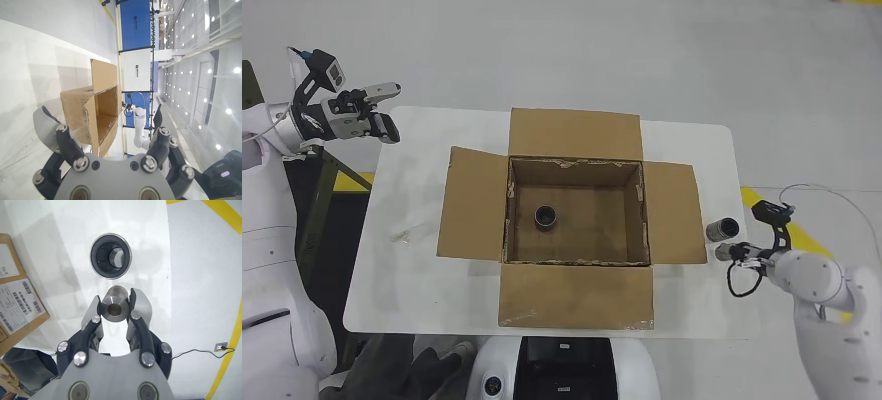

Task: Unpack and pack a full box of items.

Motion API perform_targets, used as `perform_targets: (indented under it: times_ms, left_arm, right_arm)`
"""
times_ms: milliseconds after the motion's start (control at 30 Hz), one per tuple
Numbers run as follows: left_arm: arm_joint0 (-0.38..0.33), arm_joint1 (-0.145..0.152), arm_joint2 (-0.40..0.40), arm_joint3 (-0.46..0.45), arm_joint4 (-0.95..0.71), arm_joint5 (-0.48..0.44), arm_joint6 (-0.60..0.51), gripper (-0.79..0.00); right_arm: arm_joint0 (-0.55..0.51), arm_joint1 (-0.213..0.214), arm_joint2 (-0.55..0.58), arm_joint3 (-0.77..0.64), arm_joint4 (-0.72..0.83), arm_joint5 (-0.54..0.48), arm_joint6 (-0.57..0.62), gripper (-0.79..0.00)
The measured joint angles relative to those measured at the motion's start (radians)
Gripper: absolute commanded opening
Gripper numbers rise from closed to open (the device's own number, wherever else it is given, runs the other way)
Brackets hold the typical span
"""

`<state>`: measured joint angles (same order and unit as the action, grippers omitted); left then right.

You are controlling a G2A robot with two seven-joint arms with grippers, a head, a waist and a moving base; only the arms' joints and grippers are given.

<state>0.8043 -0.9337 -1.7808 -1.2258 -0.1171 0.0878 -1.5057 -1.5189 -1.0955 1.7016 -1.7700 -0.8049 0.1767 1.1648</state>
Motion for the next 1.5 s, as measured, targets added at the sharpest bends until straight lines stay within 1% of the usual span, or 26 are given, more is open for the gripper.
perform_targets:
  times_ms: [200,433,500,533,700,867,967,1100,1133,1167,1200,1333,1500]
  left_arm:
    - [0.000,0.000,0.000,0.000,0.000,0.000,0.000,0.000]
    - [0.000,0.000,0.000,0.000,0.000,0.000,0.000,0.000]
    - [0.000,0.000,0.000,0.000,0.000,0.000,0.000,0.000]
    - [0.000,0.000,0.000,0.000,0.000,0.000,0.000,0.000]
    - [0.000,0.000,0.000,0.000,0.000,0.000,0.000,0.000]
    - [0.000,0.000,0.000,0.000,0.000,0.000,0.000,0.000]
    - [0.000,0.000,0.000,0.000,0.000,0.000,0.000,0.000]
    - [0.000,0.000,0.000,0.000,0.000,0.000,0.000,0.000]
    - [0.000,0.000,0.000,0.000,0.000,0.000,0.000,0.000]
    - [0.000,0.000,0.000,0.000,0.000,0.000,0.000,0.000]
    - [0.000,0.000,0.000,0.000,0.000,0.000,0.000,0.000]
    - [0.000,0.000,0.000,0.000,0.000,0.000,0.000,0.000]
    - [0.000,0.000,0.000,0.000,0.000,0.000,0.000,0.000]
  right_arm:
    - [0.018,0.001,-0.013,0.049,0.002,0.012,-0.015,-0.785]
    - [0.034,0.002,-0.032,0.073,-0.001,0.027,-0.037,-0.785]
    - [0.038,0.002,-0.042,0.080,-0.008,0.033,-0.043,-0.745]
    - [0.040,0.003,-0.046,0.082,-0.017,0.038,-0.045,-0.708]
    - [0.049,0.003,-0.064,0.093,-0.025,0.046,-0.056,-0.659]
    - [0.054,0.002,-0.080,0.100,-0.023,0.049,-0.065,-0.548]
    - [0.056,0.002,-0.088,0.102,-0.027,0.052,-0.068,-0.508]
    - [0.057,0.004,-0.093,0.100,-0.035,0.057,-0.065,-0.394]
    - [0.056,0.004,-0.093,0.099,-0.035,0.057,-0.064,-0.326]
    - [0.054,0.005,-0.092,0.097,-0.036,0.057,-0.062,-0.289]
    - [0.053,0.005,-0.090,0.095,-0.036,0.058,-0.061,-0.277]
    - [0.042,0.008,-0.078,0.070,-0.034,0.065,-0.055,-0.280]
    - [-0.003,0.013,-0.054,-0.037,-0.070,0.095,-0.043,-0.256]
